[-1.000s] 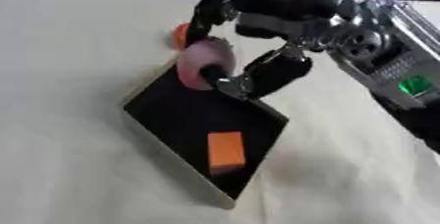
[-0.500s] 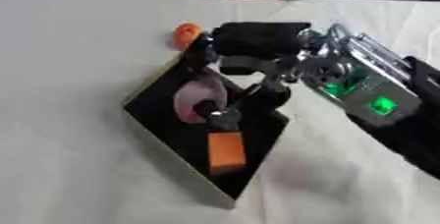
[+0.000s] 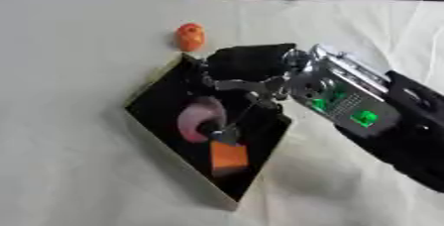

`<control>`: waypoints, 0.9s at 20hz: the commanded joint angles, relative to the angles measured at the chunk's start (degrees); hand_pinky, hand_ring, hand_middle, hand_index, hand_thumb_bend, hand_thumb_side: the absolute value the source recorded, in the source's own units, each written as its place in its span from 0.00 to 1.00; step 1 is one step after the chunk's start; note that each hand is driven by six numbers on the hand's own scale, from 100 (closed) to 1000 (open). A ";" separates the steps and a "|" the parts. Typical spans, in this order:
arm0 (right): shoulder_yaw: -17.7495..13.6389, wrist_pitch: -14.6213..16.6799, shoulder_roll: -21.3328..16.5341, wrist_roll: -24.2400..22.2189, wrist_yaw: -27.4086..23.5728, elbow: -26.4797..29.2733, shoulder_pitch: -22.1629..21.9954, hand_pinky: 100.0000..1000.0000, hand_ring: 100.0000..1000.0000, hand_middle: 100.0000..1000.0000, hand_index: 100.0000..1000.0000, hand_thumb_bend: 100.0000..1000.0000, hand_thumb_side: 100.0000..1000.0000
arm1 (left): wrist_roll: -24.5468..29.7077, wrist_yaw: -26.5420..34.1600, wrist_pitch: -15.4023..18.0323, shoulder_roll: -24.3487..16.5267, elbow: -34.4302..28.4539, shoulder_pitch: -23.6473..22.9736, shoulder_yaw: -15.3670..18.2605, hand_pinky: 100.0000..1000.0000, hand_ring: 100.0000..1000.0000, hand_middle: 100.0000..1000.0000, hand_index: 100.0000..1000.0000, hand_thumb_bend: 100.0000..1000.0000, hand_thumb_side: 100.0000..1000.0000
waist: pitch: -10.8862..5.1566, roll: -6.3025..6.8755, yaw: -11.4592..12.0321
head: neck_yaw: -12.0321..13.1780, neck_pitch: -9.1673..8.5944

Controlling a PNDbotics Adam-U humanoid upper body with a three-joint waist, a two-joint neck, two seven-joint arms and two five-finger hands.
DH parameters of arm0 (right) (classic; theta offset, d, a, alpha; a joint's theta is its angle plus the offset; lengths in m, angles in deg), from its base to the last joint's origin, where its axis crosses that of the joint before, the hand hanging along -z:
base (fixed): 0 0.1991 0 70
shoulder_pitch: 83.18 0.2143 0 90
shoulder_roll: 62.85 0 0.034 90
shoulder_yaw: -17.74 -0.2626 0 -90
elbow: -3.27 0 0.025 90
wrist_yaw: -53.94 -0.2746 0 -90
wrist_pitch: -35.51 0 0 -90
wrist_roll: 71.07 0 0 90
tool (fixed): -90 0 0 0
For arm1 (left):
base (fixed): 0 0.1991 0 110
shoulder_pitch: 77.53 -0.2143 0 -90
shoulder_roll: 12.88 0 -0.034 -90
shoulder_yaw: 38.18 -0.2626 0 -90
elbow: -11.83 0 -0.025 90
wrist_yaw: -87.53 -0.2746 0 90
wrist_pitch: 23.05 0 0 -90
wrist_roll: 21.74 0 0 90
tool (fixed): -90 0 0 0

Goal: Pick up objects on the table and place them in the box.

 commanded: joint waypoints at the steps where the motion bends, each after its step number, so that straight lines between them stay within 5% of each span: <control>1: -1.35 1.51 -0.61 -0.48 1.68 0.81 1.04 0.80 0.82 0.69 0.80 0.19 0.23 | 0.09 -0.07 0.13 -0.79 -0.80 0.45 0.24 0.54 0.58 0.71 0.58 0.00 0.87 | -1.05 0.41 -0.12 | -0.07 0.29; 8: -3.30 3.68 -1.24 -1.77 4.91 2.49 1.37 0.83 0.86 0.75 0.84 0.39 0.29 | 0.12 -0.10 0.06 -0.75 -0.80 0.33 0.28 0.54 0.58 0.71 0.58 0.00 0.87 | -1.13 0.51 -0.34 | -0.01 0.21; 18: -8.52 2.28 -2.53 1.63 5.14 6.72 1.92 0.83 0.85 0.74 0.85 0.31 0.35 | 0.22 -0.12 0.01 -0.94 -0.80 0.46 0.34 0.53 0.58 0.71 0.58 0.00 0.87 | -1.37 0.69 -0.64 | 0.15 -0.10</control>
